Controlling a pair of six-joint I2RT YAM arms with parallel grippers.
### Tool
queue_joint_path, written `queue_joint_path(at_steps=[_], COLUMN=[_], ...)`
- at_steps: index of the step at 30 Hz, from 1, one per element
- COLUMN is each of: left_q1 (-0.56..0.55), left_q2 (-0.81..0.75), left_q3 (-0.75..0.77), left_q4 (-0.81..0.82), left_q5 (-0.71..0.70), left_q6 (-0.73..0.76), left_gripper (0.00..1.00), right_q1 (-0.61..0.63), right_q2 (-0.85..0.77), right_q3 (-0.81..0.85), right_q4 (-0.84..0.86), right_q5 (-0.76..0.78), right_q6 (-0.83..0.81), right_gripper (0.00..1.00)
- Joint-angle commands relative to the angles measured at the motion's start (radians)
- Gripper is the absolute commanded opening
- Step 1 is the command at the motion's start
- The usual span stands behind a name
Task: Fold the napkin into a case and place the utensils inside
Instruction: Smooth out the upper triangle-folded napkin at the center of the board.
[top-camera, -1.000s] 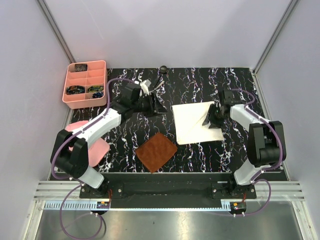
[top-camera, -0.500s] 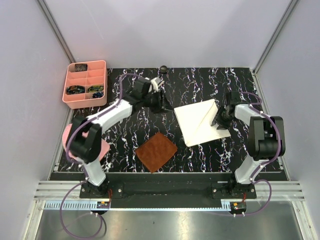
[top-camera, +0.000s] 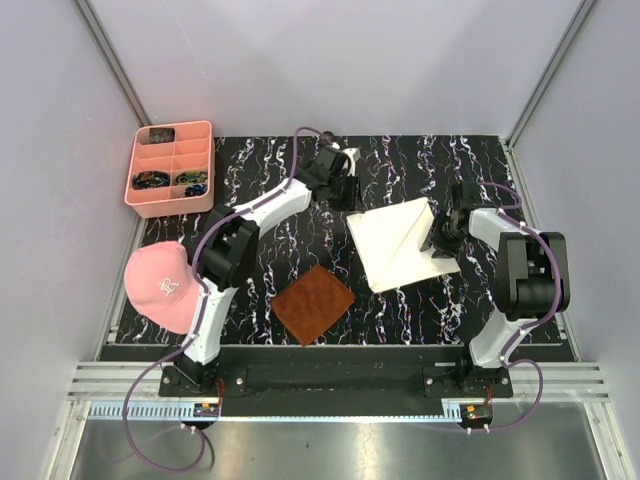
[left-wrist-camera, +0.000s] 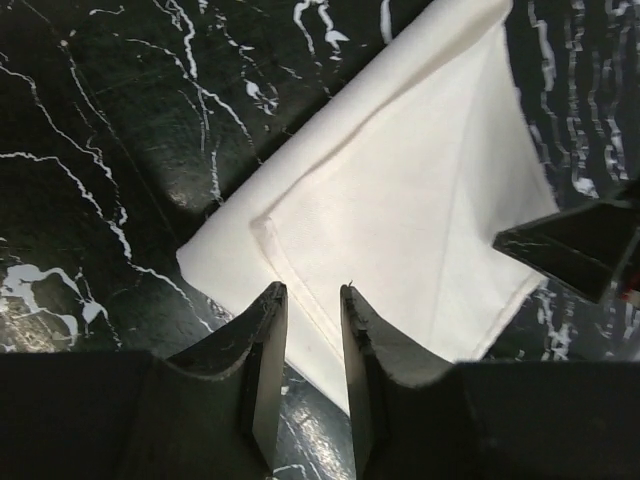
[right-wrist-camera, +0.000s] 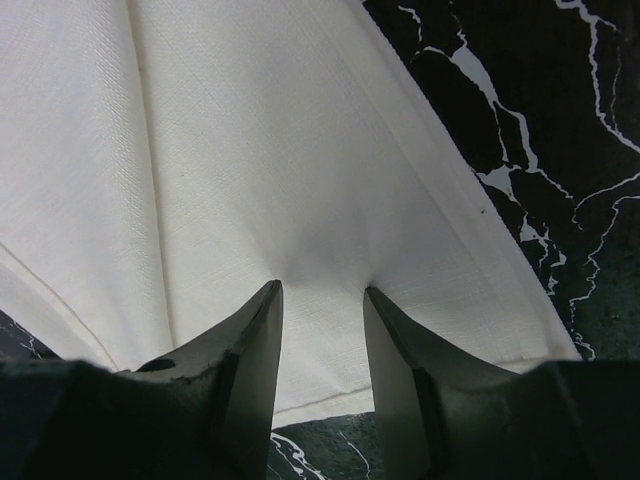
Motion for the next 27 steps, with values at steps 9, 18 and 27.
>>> queue_joint_path(at_steps=[9, 18, 27], left_q1=[-0.034, -0.034, -0.034], left_q2=[0.117, 0.160, 0.177], left_q3=[0.112, 0.143, 0.181], left_q4=[-0.013, -0.016, -0.013], left_q5=[-0.206, -0.205, -0.176], left_q6=[0.020, 0.015, -0.008], left_gripper=[0.33, 0.34, 0.24], right_q1=[0.003, 0.003, 0.002], right_q2=[0.005, 0.008, 0.007], right_q3=[-0.037, -0.045, -0.043], right_q4=[0.053, 0.061, 0.063], right_q5=[-0.044, -0.047, -0.046], right_q6=[-0.019, -0.022, -0.025], right_gripper=[0.46, 0.46, 0.46])
